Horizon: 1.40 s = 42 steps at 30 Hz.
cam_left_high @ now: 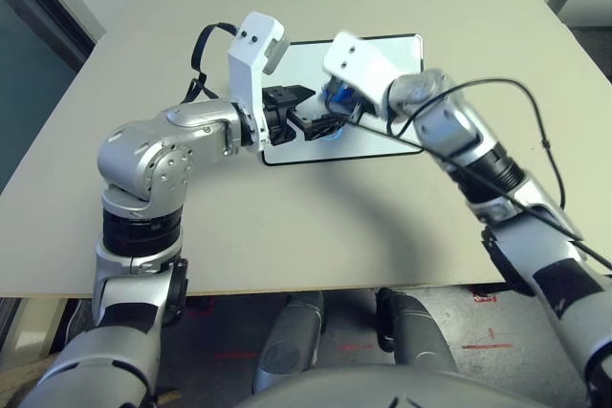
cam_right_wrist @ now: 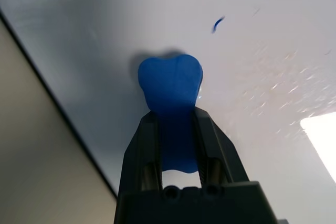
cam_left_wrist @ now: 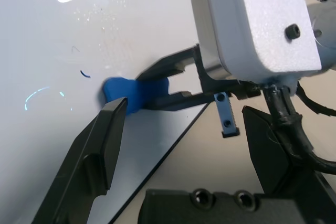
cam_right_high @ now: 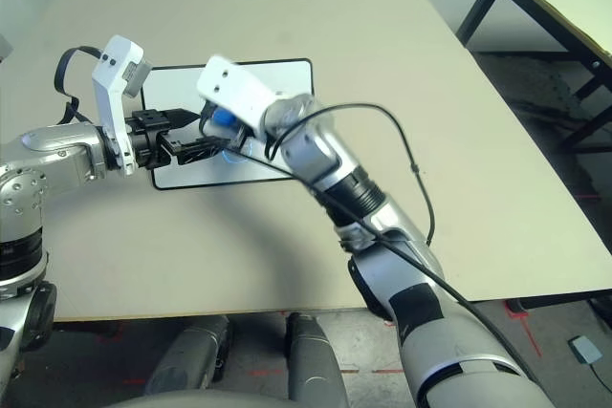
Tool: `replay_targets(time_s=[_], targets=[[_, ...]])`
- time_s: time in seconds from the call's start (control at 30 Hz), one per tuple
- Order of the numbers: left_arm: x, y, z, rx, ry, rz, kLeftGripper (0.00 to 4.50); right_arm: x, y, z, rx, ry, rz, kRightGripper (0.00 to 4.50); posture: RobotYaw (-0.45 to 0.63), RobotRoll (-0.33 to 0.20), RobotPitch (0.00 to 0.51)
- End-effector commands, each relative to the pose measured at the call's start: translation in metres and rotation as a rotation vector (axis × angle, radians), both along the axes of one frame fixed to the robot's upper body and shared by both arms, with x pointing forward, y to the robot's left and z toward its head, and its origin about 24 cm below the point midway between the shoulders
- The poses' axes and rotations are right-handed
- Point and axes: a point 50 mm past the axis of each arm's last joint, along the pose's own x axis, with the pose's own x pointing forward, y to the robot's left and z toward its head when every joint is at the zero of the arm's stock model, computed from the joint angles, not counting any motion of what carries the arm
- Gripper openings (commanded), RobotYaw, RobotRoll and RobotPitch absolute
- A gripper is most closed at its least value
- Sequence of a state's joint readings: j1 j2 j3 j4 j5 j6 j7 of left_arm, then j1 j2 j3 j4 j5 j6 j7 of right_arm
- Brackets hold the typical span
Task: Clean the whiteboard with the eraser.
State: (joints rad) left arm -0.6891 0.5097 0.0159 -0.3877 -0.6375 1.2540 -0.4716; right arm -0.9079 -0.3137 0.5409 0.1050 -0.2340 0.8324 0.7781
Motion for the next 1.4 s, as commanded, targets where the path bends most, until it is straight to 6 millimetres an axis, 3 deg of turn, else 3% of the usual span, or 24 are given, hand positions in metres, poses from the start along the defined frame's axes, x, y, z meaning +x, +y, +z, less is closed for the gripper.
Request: replay_targets(time_s=[0.03, 0.17, 0.53, 0.67, 0.93, 1.03, 1.23, 1.4], targets=[[0.0, 0.0, 0.004, -0.006, -0.022, -0.003, 4.5, -0.003, -0.01, -0.034, -0.099, 0.106, -0.045, 0.78, 0.1, 0.0, 0.158], [0.001, 0.0, 0.005, -0.008, -0.024, -0.003, 4.5, 0.004, -0.013, -0.026, -0.095, 0.085, -0.067, 0.78, 0.09, 0.0, 0.153], [0.003, -0.002, 0.005, -0.015, -0.027, -0.007, 4.5, 0.027, -0.021, 0.017, -0.053, -0.041, -0.153, 0.78, 0.08, 0.0, 0.155], [0.004, -0.002, 0.005, -0.015, -0.028, -0.007, 4.5, 0.025, -0.019, 0.009, -0.056, -0.017, -0.149, 0.78, 0.07, 0.0, 0.153], [0.007, -0.002, 0.008, -0.01, -0.035, -0.019, 4.5, 0.0, -0.007, -0.028, -0.098, 0.097, -0.061, 0.78, 0.07, 0.0, 0.152], [0.007, -0.002, 0.008, -0.007, -0.037, -0.02, 4.5, -0.003, -0.008, -0.033, -0.106, 0.113, -0.056, 0.78, 0.07, 0.0, 0.152], [0.007, -0.003, 0.007, -0.008, -0.038, -0.02, 4.5, 0.005, -0.013, -0.023, -0.097, 0.08, -0.083, 0.78, 0.07, 0.0, 0.146], [0.008, -0.002, 0.009, -0.011, -0.042, -0.018, 4.5, 0.023, -0.018, 0.01, -0.058, -0.008, -0.145, 0.78, 0.07, 0.0, 0.141]])
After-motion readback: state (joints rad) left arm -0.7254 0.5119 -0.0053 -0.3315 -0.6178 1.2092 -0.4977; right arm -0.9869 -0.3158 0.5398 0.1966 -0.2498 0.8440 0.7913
